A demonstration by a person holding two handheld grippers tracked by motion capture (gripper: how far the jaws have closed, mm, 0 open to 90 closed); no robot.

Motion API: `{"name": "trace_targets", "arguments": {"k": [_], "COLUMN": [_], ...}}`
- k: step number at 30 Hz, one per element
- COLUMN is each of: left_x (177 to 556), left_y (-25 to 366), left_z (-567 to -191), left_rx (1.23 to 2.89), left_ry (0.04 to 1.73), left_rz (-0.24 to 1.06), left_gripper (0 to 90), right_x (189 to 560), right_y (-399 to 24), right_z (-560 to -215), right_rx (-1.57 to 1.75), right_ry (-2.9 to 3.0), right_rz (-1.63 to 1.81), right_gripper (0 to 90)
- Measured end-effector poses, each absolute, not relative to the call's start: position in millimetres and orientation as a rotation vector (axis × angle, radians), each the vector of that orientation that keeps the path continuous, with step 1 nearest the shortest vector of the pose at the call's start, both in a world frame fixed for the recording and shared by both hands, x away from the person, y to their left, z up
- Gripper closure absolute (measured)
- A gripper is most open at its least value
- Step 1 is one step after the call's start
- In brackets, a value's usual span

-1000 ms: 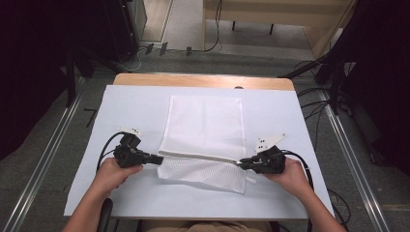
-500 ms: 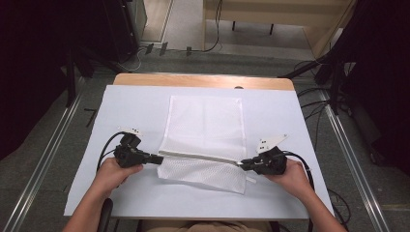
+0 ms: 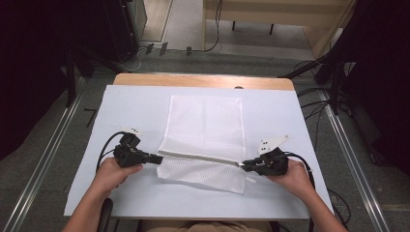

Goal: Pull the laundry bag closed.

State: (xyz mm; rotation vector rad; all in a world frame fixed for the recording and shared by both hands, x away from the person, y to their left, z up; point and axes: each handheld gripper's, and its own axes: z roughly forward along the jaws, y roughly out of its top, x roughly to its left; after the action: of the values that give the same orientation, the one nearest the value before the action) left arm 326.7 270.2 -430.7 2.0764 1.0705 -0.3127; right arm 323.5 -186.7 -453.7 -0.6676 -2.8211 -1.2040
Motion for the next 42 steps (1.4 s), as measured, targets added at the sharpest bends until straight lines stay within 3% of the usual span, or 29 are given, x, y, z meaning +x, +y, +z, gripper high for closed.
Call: {"name": "trace_targets", "arguments": {"k": [19,23,27,33,42], "left_x": [324,323,323,321,323], "left_y": [257,257,259,265,274], "left_z": [-438,-439,-437,-428,-420], "left_rx": [2.167,2.179,2.164,2.069,2.01], "left_ry": [1.019,1.012,1.008,0.979,1.037], "left_rz": [-0.357,-0.337,-0.309,-0.157,0.026], "left_gripper": [87.6,80.6,73.2,54.1,45.2], "right_x": [323,323,325,327,332], "right_y": [-198,-196,-197,-202,-221], "right_z": [-456,-458,-458,-452,-443], "right_rx": [-0.737,-0.735,-0.757,-0.796,-0.993], "right_ry": [-2.822,-2.821,-2.794,-2.777,-2.768], "right_rz": [-1.198,-1.178,-1.211,-1.32,-1.432], "right_gripper": [81.8,80.7,69.4,58.5,51.0]}}
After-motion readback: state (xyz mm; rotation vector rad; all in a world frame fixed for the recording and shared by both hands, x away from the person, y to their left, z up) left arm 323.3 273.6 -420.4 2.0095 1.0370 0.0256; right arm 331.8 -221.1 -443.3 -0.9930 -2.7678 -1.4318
